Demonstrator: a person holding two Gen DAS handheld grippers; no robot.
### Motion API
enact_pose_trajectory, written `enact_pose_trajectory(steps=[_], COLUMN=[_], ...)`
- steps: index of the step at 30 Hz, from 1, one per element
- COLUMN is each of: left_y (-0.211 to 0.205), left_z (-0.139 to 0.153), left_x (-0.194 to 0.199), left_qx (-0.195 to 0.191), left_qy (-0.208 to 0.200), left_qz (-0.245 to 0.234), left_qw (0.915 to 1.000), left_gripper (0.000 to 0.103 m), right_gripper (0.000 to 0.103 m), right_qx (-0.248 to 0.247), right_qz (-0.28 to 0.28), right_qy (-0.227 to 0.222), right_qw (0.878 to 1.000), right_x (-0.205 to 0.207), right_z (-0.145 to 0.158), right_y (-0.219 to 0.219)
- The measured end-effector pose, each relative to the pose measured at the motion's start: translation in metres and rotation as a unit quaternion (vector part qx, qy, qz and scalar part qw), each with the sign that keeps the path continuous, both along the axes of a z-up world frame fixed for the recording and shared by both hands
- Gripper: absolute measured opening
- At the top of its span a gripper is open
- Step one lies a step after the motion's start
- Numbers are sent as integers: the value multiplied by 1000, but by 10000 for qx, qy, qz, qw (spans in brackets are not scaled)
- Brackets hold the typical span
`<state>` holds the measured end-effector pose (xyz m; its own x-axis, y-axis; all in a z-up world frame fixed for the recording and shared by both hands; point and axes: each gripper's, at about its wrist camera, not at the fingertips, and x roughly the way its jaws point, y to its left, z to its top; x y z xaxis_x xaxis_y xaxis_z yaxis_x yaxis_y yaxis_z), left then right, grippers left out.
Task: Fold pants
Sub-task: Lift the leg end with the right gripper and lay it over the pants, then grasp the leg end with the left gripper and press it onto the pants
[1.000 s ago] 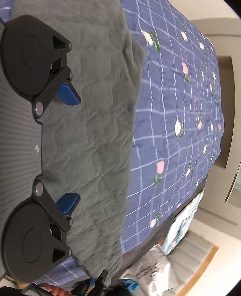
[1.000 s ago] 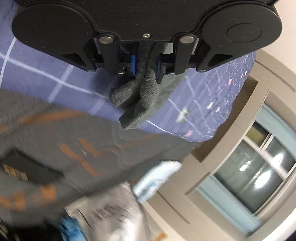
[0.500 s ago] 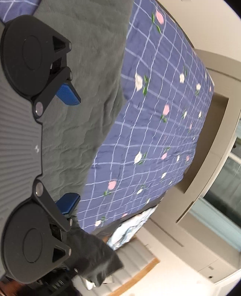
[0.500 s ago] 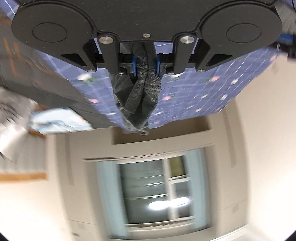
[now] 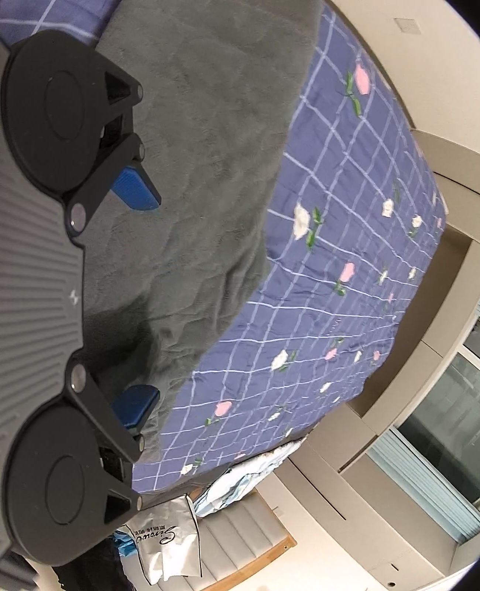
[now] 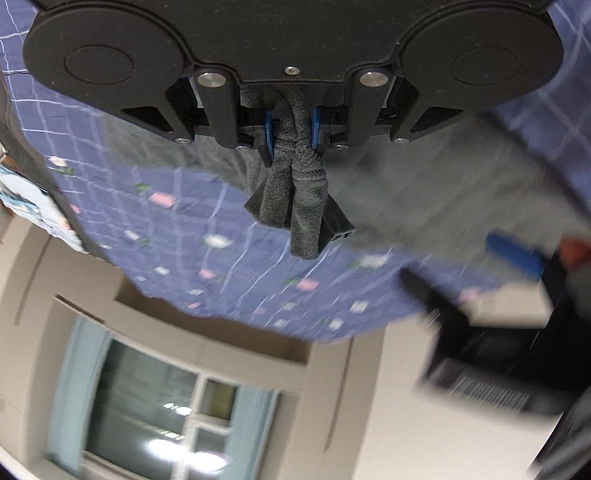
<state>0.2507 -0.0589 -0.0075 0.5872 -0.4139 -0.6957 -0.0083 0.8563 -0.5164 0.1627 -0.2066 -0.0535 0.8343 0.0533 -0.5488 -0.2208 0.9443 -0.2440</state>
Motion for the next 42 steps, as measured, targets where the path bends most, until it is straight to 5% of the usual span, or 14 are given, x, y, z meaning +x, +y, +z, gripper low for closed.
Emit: enact_pose_trajectory(steps=[3,6,8,14,22,26,30,33,42], left_y=[-5,-9,-14,-31,-58,-74,-84,-85,-80], left_z=[-9,-16,-20,-34,-44,-44,-46,-43,-40], left_x=[4,5,8,14,15,17,16,12,6], left_qx=[-63,-156,-256,-377,-245,-177,145,159,187], left_qy=[109,211,297,552,621,678,751,647,524], left_qz=[-79,-141,-199,-430,-675,-872,-927,-984,-844], left_qw=[9999,9996,9990,9968,9955,9937,9927,9929,9949], left_gripper=[102,102,102,102,98,79,36,17,12], right_gripper=[25,43,65,88,101,102,102,102,102], right_qx=[-55,195,428,792,769,586,479,592,284], right_qz=[46,203,334,226,-915,-1481,-1987,-2217,-2243], right_qy=[121,82,73,-164,-678,-814,-802,-749,-490], right_qw=[9999,9996,9985,9965,9905,9839,9756,9704,9729], right_x=[-8,-17,-24,-51,-70,-57,-31,-13,32], right_z=[-15,-12,-9,5,21,21,16,11,-6], right_y=[4,3,-1,-22,-76,-103,-127,-142,-150])
